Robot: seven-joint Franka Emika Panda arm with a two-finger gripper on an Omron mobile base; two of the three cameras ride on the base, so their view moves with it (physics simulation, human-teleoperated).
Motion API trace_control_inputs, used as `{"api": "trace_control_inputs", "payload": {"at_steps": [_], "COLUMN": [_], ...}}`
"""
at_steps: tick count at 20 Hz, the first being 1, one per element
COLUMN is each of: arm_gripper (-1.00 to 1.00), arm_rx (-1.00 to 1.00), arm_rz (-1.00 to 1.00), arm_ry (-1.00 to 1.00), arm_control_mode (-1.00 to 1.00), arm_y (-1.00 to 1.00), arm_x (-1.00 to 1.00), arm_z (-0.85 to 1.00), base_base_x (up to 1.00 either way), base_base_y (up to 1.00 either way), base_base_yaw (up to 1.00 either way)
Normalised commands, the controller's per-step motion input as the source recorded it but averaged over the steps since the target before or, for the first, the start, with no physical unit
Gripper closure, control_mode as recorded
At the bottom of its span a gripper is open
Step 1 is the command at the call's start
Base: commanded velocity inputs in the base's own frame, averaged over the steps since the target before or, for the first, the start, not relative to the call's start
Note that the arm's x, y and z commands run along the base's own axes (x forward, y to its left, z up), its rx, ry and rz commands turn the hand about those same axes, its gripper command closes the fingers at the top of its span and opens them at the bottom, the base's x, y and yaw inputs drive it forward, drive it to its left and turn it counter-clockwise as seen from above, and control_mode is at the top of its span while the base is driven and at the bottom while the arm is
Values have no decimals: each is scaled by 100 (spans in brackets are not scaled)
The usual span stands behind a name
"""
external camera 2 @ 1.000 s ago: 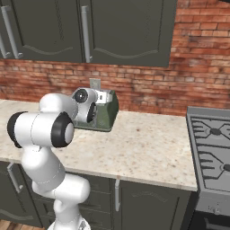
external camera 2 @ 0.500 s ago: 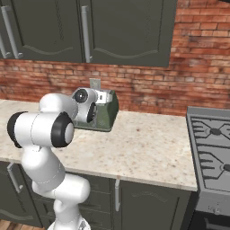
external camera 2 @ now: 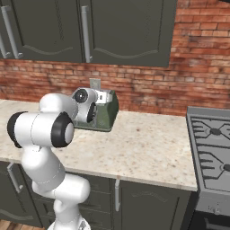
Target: Start the toaster. Once the lever pops up, take the bread to the plate on the dining counter.
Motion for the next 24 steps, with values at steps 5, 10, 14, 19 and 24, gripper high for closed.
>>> {"api": "trace_control_inputs", "payload": {"at_steps": [5, 10, 14, 19, 24], "arm_gripper": [-100, -100, -100, -100, -100], "arm_rx": [0, 0, 0, 0, 0], "arm_rz": [0, 0, 0, 0, 0], "arm_ry": [0, 0, 0, 0, 0], "arm_control_mode": [-100, -100, -100, -100, -100], "arm_y": [0, 0, 0, 0, 0], "arm_x": [0, 0, 0, 0, 0], "arm_z": [0, 0, 0, 0, 0], "base_base_x": [0, 0, 0, 0, 0], "base_base_y": [0, 0, 0, 0, 0], "base_base_yaw": [0, 0, 0, 0, 0]}}
